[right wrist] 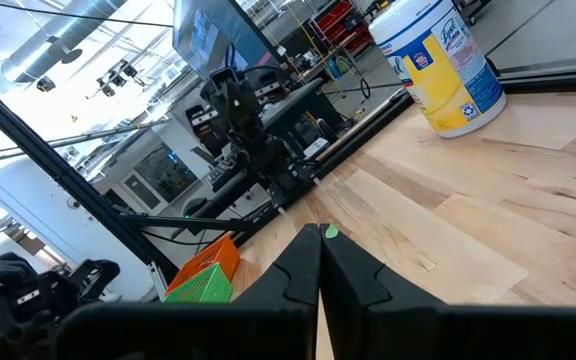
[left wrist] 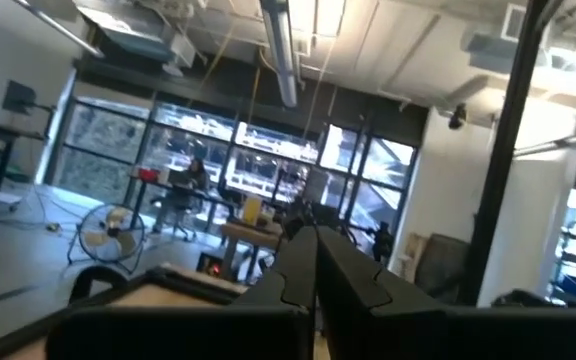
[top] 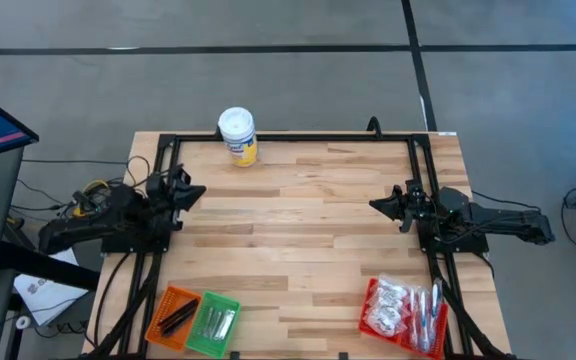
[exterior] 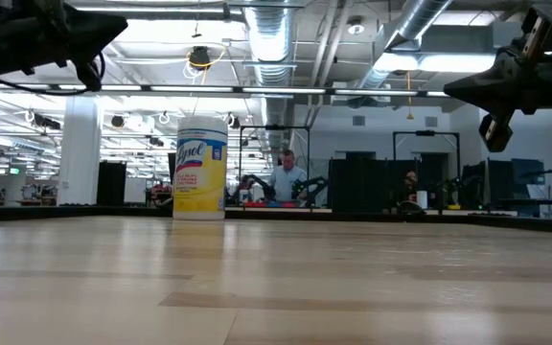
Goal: Pick & Place Travel size toiletries
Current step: Return to Home Position
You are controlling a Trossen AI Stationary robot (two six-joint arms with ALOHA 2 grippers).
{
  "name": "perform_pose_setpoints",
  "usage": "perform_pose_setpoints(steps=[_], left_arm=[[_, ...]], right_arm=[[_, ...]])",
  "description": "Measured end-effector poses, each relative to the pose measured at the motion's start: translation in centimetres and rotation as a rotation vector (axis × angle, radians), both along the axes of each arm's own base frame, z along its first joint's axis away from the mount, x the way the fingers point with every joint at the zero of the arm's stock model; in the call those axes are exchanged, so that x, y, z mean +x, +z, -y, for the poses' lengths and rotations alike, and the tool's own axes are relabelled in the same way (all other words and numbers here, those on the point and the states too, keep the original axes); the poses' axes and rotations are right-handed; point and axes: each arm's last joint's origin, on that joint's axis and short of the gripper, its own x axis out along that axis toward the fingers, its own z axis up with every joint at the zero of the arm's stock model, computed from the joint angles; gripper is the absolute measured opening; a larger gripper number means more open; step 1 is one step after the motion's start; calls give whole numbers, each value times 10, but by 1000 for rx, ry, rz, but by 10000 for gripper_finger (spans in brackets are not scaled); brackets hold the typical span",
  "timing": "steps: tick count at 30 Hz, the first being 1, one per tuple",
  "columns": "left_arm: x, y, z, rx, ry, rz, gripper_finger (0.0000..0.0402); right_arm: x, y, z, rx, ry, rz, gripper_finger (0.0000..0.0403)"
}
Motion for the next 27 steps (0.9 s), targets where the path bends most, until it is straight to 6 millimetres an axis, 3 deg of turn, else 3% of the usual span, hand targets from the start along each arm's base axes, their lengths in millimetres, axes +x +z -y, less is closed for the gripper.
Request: perform_pose_setpoints(steps=[10,20,27], left_arm=[[3,-7,2,-5,-34,-53,1],[8,-31,1,-7,-26,-308,1],[8,-36,1,-18,-26,-366,1]], right_arm=[[0,0,0,0,0,0,0],[0,0,0,0,0,0,0],[0,0,0,0,0,0,0]])
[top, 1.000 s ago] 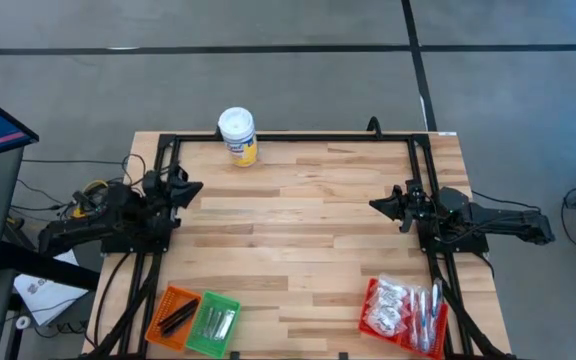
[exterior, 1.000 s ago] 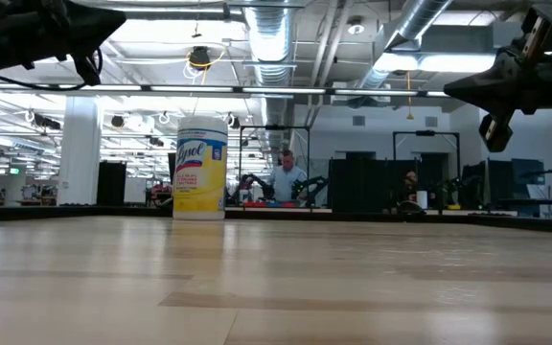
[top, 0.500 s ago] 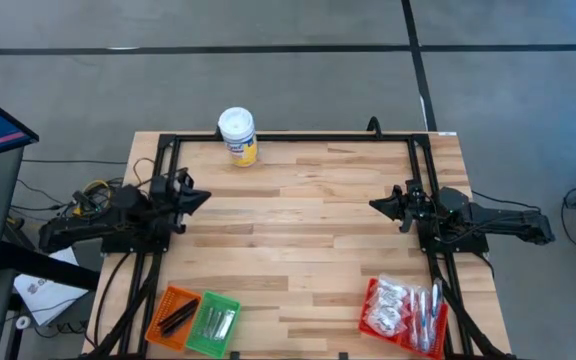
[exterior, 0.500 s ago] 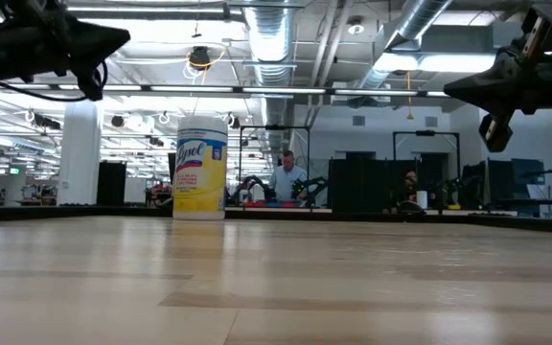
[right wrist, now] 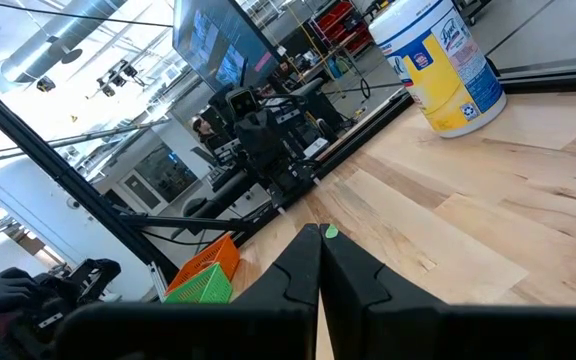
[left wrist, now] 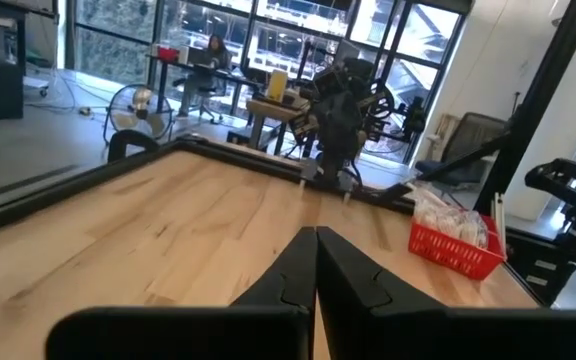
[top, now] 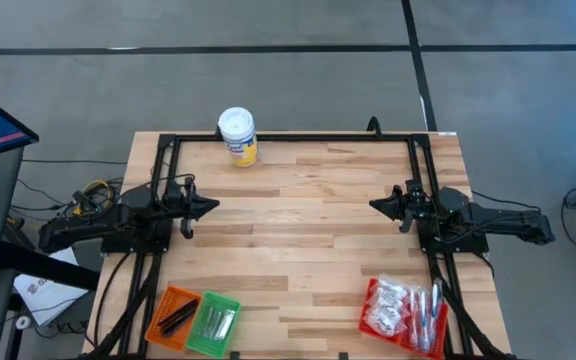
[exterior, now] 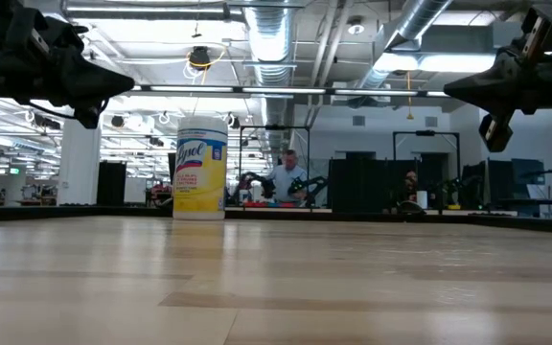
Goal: Pick & Place Travel size toiletries
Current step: Return to Home Position
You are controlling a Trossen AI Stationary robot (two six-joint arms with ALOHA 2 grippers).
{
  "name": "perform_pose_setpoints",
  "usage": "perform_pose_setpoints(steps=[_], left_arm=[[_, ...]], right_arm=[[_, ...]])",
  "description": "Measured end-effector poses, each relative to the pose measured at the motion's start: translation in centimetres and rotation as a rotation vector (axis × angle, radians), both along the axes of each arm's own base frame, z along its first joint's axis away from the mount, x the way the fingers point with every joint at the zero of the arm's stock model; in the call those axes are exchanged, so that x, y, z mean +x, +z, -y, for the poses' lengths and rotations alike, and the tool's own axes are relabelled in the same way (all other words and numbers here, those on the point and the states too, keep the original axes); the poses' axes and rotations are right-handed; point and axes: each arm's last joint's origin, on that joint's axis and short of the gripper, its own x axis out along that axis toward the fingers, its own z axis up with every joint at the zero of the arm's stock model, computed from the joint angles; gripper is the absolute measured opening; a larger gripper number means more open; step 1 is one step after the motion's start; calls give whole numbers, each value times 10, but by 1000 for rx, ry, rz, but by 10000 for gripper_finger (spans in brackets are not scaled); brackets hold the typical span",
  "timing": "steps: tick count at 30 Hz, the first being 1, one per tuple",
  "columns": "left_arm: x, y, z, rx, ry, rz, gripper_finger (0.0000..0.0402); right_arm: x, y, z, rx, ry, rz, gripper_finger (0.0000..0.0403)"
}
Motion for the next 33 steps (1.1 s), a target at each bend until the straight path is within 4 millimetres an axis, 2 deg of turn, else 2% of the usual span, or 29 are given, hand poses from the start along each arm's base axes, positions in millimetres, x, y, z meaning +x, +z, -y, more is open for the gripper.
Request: perform_pose_setpoints(steps=[17,23,33], left_arm=[[1,-2,0,44,2,-36,1],[3,-3,2,-57,-28,-32,1],[3,-3,7,-60,-77,-27,1]], right_arm=[[0,0,0,0,0,0,0],[0,0,0,0,0,0,0],[0,0,0,0,0,0,0]])
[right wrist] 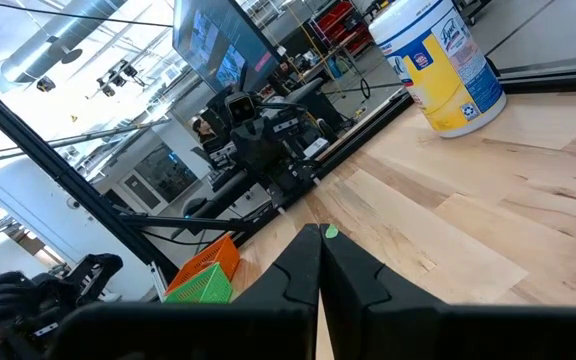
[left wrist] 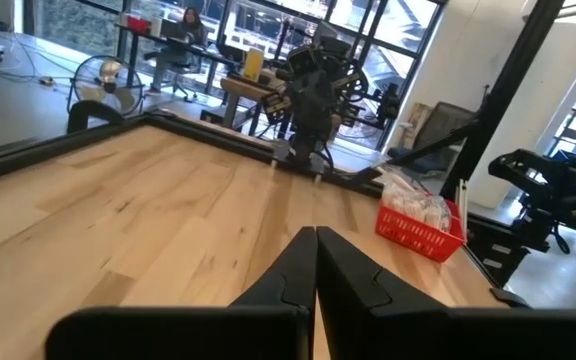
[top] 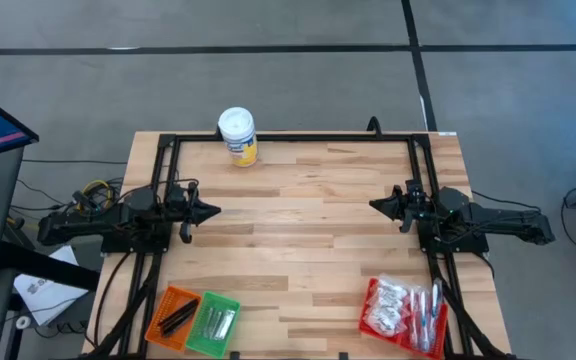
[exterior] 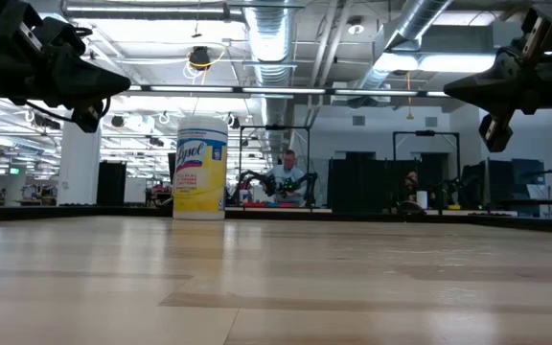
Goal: Pick & Place Travel size toiletries
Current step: Return to Home Position
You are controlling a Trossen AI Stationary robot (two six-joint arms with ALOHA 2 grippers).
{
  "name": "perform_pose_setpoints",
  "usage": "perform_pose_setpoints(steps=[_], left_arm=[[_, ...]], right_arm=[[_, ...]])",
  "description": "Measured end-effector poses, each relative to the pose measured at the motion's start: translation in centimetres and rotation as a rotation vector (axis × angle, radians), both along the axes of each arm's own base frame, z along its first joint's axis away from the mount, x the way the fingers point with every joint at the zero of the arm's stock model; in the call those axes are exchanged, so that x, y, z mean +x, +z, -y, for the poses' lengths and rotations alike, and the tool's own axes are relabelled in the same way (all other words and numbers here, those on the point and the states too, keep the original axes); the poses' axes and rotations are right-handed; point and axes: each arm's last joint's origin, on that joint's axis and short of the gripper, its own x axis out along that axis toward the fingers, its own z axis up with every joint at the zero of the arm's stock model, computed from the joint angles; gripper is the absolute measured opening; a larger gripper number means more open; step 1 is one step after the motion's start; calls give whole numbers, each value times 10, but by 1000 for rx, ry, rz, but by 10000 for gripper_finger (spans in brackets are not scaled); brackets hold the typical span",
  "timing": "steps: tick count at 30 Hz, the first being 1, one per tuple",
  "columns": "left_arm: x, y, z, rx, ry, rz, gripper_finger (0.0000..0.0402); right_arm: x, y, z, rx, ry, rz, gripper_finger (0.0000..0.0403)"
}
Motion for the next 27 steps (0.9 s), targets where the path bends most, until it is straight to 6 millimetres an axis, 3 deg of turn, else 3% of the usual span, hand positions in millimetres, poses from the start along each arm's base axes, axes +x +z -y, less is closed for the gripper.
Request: perform_pose_setpoints(steps=[27], left_arm=[[0,2,0,2,0,21,1]], right_arm=[[0,0,0,0,0,0,0]])
